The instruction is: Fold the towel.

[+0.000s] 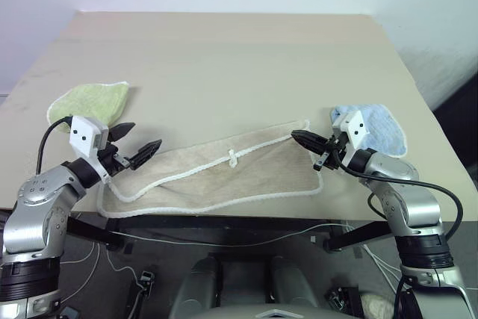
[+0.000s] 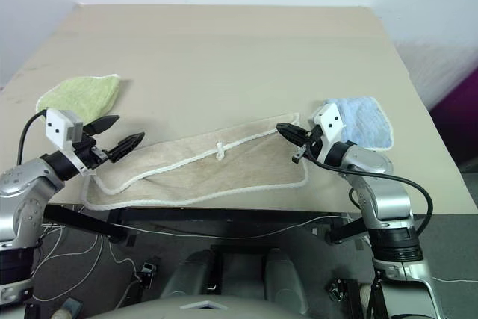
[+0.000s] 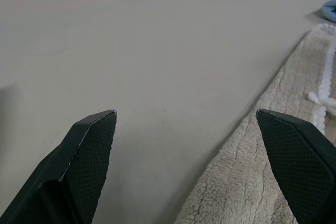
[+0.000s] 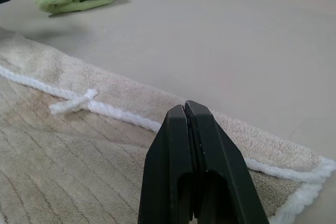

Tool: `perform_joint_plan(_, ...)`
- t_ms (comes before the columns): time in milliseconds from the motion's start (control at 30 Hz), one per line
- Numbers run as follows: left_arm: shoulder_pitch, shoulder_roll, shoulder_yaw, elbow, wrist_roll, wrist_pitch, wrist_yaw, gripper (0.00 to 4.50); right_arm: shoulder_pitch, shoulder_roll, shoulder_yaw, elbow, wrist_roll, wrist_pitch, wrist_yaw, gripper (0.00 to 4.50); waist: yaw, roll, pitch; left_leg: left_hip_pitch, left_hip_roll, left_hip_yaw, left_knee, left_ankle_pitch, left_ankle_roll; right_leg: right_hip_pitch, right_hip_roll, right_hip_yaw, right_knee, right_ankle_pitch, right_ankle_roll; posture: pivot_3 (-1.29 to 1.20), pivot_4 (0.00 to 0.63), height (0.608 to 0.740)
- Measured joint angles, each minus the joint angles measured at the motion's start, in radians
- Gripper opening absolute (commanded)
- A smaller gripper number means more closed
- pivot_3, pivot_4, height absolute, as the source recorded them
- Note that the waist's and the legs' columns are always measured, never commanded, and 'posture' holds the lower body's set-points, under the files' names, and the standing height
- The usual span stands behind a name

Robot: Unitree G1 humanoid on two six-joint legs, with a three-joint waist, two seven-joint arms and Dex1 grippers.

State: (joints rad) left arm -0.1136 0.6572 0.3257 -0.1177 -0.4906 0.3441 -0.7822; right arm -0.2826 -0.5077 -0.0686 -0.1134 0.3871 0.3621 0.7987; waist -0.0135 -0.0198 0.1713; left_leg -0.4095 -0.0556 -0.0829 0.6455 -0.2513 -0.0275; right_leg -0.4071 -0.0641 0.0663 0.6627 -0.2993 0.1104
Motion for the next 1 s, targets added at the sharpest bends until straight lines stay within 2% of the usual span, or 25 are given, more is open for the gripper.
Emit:
perform_joint_plan(700,-0.052,0.054,-0.048,0.064,0.075,-0.045,-0.067,4.46,-0.028,0.019,0.005,0.013,-0.024,-0.054,-0.046,0.0,-0.001,0.0,0.0,0.0,0.0,0.0,0.0,0.0,0.0,0.0,0.0,0.0,0.0,0.0,0.0,0.0,0.15,0.74)
perform_joint_plan(1000,-0.014,0.124,-0.036,0.065,0.088,-0.063,-0.126,4.46,-0.107,0.008,0.073,0.176,-0.17,-0.218,-0.052,0.0,-0.004,0.001,0.0,0.0,0.0,0.0,-0.001,0.0,0.0,-0.001,0.0,0.0,0.0,0.0,0.0,0.0,0.15,0.74)
